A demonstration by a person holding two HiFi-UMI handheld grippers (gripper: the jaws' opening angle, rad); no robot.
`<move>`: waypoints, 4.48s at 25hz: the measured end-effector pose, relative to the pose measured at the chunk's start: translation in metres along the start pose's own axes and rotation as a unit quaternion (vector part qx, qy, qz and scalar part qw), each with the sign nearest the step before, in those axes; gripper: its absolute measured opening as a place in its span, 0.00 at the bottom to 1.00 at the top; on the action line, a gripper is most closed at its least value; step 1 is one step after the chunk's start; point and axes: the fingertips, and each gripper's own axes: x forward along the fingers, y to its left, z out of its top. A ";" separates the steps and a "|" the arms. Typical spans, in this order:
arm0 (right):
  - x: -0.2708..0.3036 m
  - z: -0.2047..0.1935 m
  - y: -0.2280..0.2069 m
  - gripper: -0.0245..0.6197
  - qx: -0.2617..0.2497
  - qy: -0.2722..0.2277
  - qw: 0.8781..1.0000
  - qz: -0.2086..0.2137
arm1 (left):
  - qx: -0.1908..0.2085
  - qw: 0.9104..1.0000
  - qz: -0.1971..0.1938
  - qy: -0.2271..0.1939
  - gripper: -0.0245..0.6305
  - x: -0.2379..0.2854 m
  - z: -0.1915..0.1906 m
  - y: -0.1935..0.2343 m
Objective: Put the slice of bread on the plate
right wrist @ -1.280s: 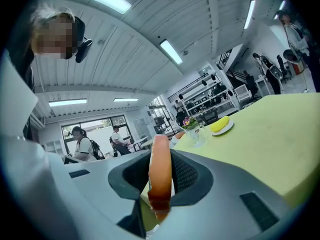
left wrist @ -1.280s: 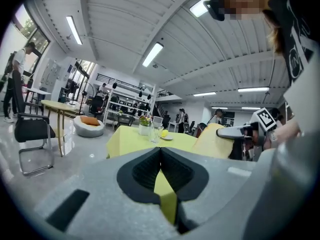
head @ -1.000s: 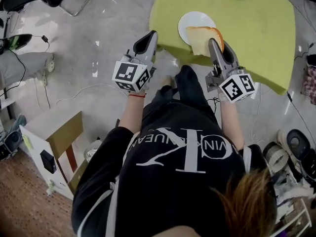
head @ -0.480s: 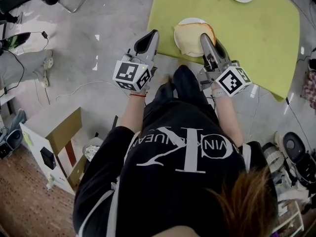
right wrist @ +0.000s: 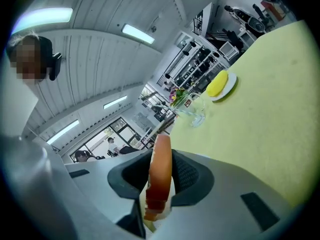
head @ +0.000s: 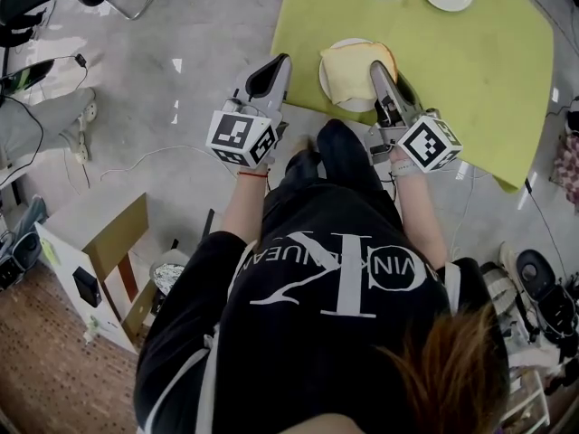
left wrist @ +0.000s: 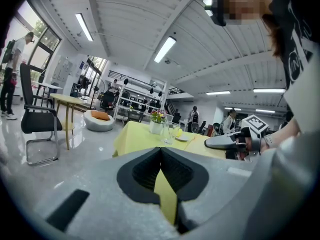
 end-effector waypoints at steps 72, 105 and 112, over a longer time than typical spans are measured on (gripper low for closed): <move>-0.045 0.075 0.009 0.04 -0.340 -0.035 0.935 -0.090 | 0.063 0.997 -0.023 -0.050 0.05 0.001 0.073 -0.016; -0.052 0.115 0.041 0.04 -0.340 -0.100 0.933 -0.057 | 0.087 0.991 -0.013 -0.103 0.05 -0.007 0.124 -0.011; -0.053 0.117 0.042 0.04 -0.340 -0.106 0.933 -0.053 | 0.091 0.990 -0.012 -0.109 0.05 -0.006 0.128 -0.012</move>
